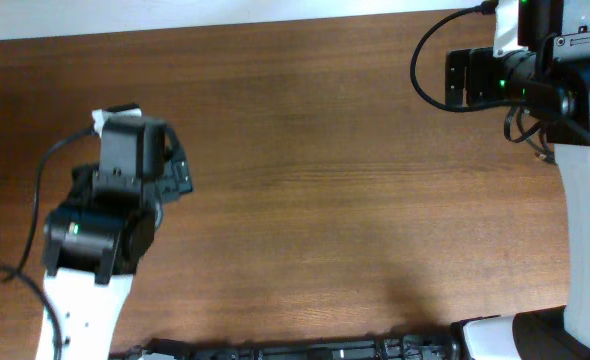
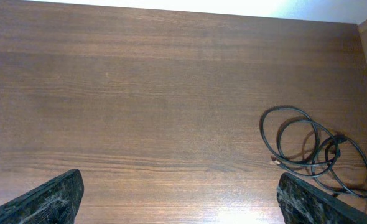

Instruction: Untangle cables

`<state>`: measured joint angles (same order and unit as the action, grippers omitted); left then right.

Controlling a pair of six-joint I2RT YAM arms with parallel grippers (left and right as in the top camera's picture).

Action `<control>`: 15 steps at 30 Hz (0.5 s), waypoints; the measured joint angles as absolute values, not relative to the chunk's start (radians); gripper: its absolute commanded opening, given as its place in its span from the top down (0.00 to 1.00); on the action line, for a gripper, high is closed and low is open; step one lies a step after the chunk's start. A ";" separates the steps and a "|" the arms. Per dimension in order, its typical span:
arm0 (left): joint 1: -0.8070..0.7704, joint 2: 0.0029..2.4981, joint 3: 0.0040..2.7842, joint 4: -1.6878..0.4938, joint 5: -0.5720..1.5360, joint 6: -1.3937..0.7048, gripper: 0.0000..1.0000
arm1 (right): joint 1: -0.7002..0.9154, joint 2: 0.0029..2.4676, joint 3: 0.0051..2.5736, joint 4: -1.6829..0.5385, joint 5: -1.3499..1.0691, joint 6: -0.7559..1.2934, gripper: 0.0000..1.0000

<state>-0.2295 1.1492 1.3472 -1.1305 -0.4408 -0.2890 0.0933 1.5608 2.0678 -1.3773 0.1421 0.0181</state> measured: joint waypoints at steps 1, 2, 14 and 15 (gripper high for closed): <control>-0.229 1.113 1.311 -1.118 -0.431 -0.289 0.01 | 0.093 1.561 2.068 -1.378 0.142 0.018 0.01; -0.229 1.068 1.257 -1.096 -0.422 -0.289 0.01 | 0.093 1.561 2.068 -1.377 0.142 0.018 0.01; -0.229 0.640 0.687 -0.589 -0.393 -0.296 0.01 | 0.093 1.561 2.068 -1.377 0.143 0.018 0.01; -0.229 0.612 0.660 -0.561 -0.393 -0.296 0.01 | 0.093 1.561 2.068 -1.377 0.142 0.018 0.01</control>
<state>-0.2295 0.6125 0.6598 -0.5610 -0.3927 -0.2962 0.0933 1.5608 2.0678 -1.3773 0.1425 0.0181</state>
